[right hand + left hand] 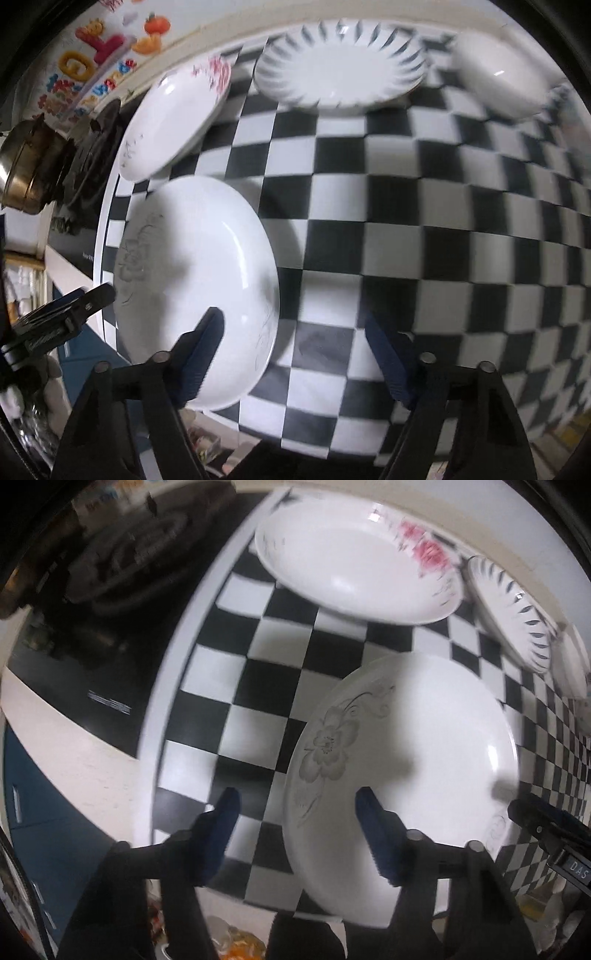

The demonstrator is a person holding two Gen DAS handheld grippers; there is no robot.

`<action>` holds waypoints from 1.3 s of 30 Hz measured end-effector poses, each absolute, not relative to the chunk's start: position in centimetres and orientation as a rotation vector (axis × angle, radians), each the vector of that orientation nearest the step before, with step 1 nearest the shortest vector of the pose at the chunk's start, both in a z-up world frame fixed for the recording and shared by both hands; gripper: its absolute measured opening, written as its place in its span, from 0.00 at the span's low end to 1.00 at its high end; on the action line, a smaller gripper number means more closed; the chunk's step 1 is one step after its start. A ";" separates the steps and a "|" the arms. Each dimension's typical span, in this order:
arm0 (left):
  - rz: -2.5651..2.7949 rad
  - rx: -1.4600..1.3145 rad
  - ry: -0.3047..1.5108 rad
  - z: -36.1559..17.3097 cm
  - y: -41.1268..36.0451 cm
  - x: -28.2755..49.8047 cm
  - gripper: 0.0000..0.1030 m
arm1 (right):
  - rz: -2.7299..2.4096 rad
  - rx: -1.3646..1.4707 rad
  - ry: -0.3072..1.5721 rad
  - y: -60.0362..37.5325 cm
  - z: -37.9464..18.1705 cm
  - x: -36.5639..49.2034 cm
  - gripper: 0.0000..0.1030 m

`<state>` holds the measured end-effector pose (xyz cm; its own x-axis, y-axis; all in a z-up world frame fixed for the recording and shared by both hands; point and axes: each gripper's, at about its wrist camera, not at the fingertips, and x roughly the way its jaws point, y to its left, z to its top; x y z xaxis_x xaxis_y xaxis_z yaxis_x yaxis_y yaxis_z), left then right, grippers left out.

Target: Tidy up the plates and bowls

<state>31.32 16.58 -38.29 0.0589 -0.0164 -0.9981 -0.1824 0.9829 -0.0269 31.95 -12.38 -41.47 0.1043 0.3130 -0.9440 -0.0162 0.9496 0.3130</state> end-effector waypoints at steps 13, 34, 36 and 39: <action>0.044 -0.321 1.557 -39.7 18.3 33.9 0.35 | 0.448 0.303 1.536 -11.3 -44.3 35.5 0.28; -0.002 -0.280 1.520 -38.0 15.8 32.3 0.31 | 0.493 0.287 1.479 -12.6 -43.4 34.1 0.14; -0.017 -0.277 1.515 -37.3 15.2 32.5 0.31 | 0.483 0.300 1.468 -13.3 -42.9 34.0 0.14; -0.046 -0.249 1.504 -36.3 14.3 33.0 0.31 | 0.463 0.327 1.451 -15.1 -42.1 33.7 0.14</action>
<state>33.01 14.26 -36.34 0.0714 -0.1841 -0.9803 -0.1236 0.9736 -0.1919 33.69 -15.13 -42.06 0.0565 0.4902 -0.8698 -0.1048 0.8693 0.4831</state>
